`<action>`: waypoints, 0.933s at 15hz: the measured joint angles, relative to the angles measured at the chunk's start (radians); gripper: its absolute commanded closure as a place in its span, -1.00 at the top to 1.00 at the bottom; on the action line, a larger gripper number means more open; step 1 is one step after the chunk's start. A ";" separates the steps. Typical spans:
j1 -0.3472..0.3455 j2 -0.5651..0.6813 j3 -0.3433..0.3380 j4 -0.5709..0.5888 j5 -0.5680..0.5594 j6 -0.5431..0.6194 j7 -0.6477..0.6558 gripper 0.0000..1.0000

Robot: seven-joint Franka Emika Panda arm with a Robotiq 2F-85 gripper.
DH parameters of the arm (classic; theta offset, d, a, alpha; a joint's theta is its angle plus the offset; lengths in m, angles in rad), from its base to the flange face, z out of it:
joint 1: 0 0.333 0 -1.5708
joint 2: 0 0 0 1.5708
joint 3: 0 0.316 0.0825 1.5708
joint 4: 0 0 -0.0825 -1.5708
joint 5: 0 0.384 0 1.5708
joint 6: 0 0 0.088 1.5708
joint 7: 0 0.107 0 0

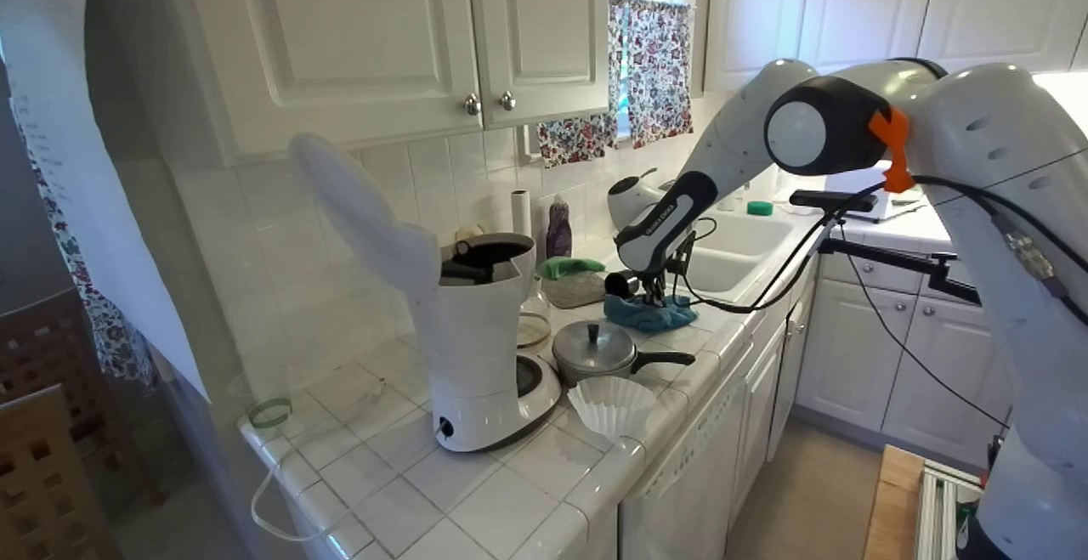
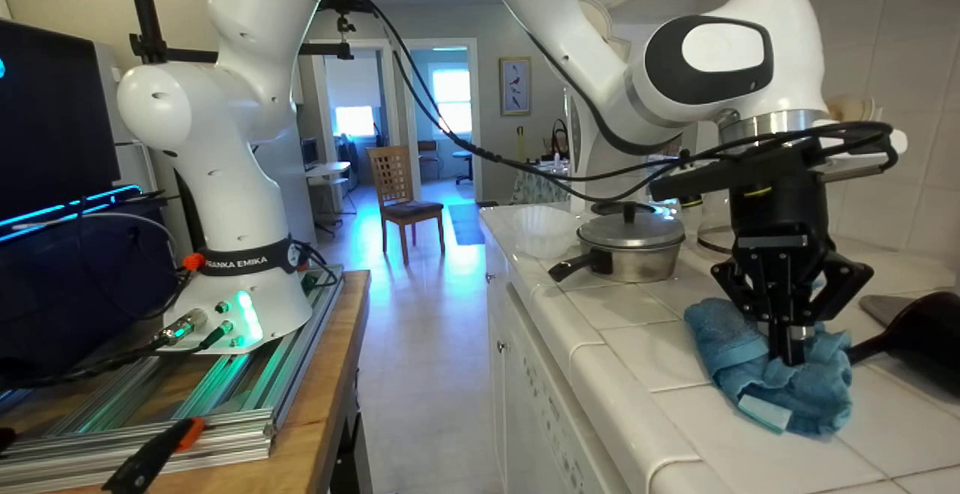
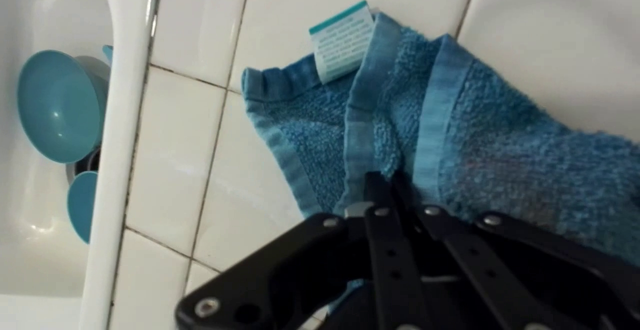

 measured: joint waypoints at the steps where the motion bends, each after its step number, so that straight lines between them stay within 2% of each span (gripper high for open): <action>1: -0.002 -0.005 0.013 0.000 0.013 -0.025 -0.035 -0.98; 7: -0.013 -0.039 0.062 -0.013 0.054 -0.215 -0.245 -0.98; 14: -0.042 -0.048 0.012 -0.050 0.050 -0.316 -0.320 -0.98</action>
